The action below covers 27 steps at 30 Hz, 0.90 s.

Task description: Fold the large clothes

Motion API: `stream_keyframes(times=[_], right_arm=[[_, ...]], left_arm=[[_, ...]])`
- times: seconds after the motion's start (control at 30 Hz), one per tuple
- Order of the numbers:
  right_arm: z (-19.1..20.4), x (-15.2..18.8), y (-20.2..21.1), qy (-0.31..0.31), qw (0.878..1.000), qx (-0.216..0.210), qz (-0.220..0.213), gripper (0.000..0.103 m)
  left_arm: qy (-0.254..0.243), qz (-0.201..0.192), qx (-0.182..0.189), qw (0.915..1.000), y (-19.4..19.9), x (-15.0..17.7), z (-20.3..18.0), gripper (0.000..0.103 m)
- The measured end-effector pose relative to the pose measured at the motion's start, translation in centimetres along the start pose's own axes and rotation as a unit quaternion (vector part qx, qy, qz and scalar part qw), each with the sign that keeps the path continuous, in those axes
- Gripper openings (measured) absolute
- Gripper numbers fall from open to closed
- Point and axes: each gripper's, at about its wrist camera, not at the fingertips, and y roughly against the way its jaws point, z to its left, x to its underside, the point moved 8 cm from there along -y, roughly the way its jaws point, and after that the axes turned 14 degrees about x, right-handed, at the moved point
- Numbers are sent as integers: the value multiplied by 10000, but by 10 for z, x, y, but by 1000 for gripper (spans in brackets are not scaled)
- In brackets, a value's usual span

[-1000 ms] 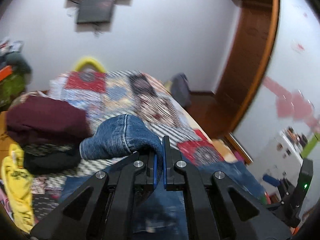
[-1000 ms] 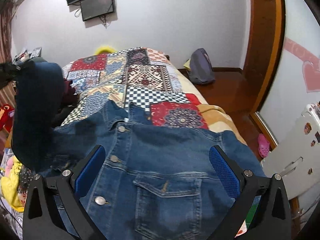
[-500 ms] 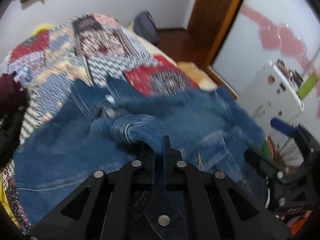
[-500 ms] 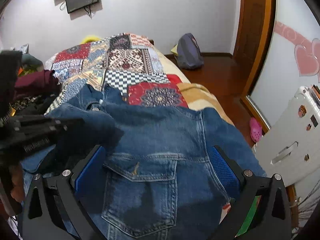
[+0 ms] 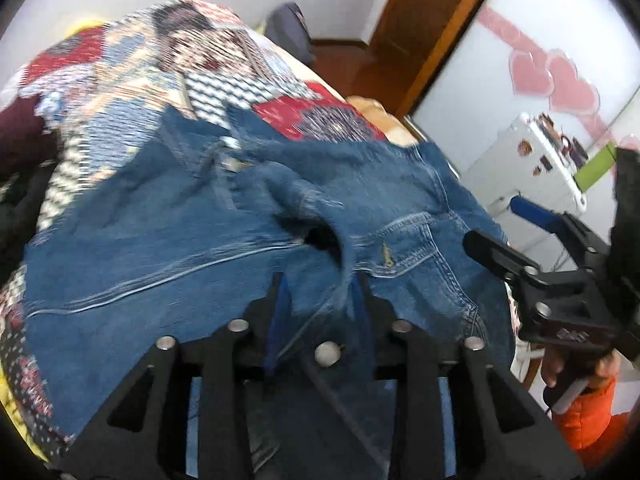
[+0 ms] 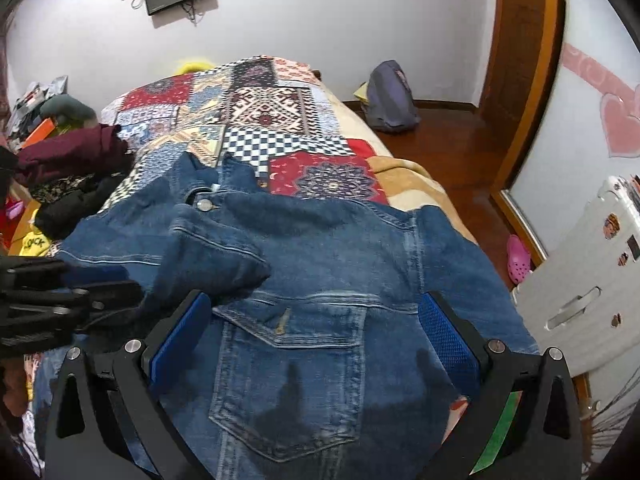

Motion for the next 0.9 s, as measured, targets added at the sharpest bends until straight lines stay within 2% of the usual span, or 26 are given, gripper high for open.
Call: stream_keyframes(times=[0.1,0.27,0.37,0.5,0.63,0.67,0.77,0.83,0.9], right_arm=[[16,-3,2,102,9998,-155,-10,103],[49,-10,7,315,9977,-599,-57,103],[71,-17,1,499,9959,-757,-58,102],[93,-18,-19,700,9943,-788,176,98],[107,-10,-47,875,9924,-661,560,76],[108,-7,-54,893,9919,-609,662,63],[108,2,-72,897,9899,-459,994,33],[107,2,-75,767,9892,-547,1127,23],[107,-4,-69,700,9902,-594,1052,14]], left_arm=[[103,-340,-241,9991,32,1,17,38],[397,-751,-1118,9901,89,19,72,45],[671,-771,-1558,9825,112,41,107,45],[991,-748,-1857,9747,130,79,143,50],[1424,-600,-1798,9715,128,121,169,50],[1502,-548,-1775,9711,125,129,172,50],[1770,-440,-1610,9700,112,148,180,50],[1888,-423,-1468,9701,105,153,184,50],[1918,-452,-1463,9694,99,151,186,50]])
